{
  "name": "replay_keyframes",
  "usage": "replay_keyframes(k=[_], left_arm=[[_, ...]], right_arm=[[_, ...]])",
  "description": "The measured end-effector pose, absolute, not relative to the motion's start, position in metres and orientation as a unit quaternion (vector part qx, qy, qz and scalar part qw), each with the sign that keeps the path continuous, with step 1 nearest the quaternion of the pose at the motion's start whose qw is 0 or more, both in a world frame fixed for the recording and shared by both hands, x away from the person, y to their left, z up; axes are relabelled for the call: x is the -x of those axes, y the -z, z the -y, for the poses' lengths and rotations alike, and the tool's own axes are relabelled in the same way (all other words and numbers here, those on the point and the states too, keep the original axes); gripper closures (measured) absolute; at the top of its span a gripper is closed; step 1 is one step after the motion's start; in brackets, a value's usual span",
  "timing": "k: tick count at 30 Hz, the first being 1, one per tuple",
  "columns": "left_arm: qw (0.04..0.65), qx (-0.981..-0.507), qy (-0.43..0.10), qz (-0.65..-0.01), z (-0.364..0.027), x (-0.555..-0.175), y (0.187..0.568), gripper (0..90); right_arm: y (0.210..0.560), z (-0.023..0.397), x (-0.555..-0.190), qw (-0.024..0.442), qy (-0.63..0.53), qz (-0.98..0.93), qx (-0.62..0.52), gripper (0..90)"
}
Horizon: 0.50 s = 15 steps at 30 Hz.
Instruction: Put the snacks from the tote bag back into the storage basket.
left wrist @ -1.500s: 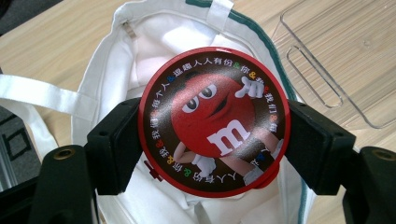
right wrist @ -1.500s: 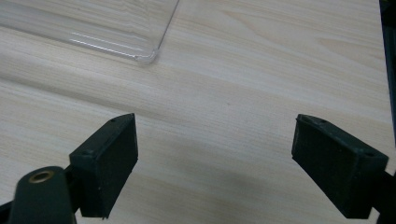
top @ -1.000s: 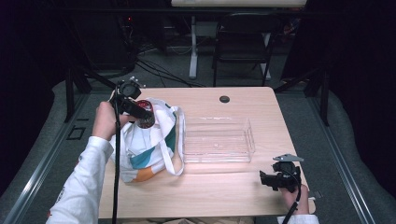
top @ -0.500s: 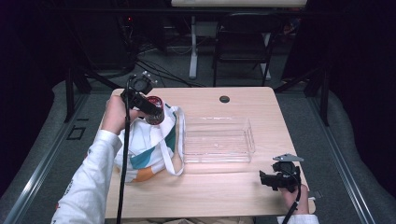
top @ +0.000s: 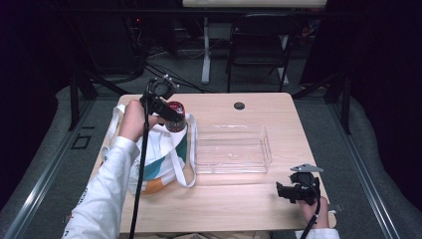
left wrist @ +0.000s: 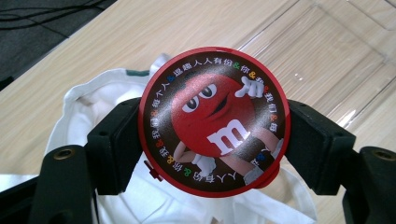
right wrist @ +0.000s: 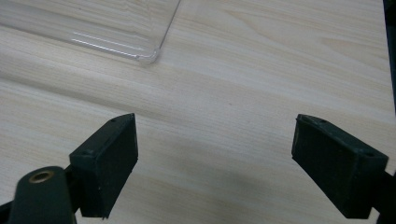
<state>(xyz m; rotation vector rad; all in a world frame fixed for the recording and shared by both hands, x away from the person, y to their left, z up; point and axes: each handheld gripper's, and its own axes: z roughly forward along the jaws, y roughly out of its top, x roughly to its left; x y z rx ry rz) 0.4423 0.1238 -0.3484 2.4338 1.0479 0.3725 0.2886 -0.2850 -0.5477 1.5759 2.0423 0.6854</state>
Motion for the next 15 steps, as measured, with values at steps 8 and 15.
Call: replay_keyframes(k=[8,15], left_arm=[[0.243,-0.887,-0.129,-0.37,-0.108,-0.441,0.351,25.8],[0.248,-0.893,-0.118,-0.356,-0.089,-0.438,0.354,25.8]], right_arm=[[0.548,0.286,-0.289,0.235,-0.249,-0.743,-0.575,14.0],[0.548,0.286,-0.288,0.234,-0.25,-0.744,-0.574,14.0]])
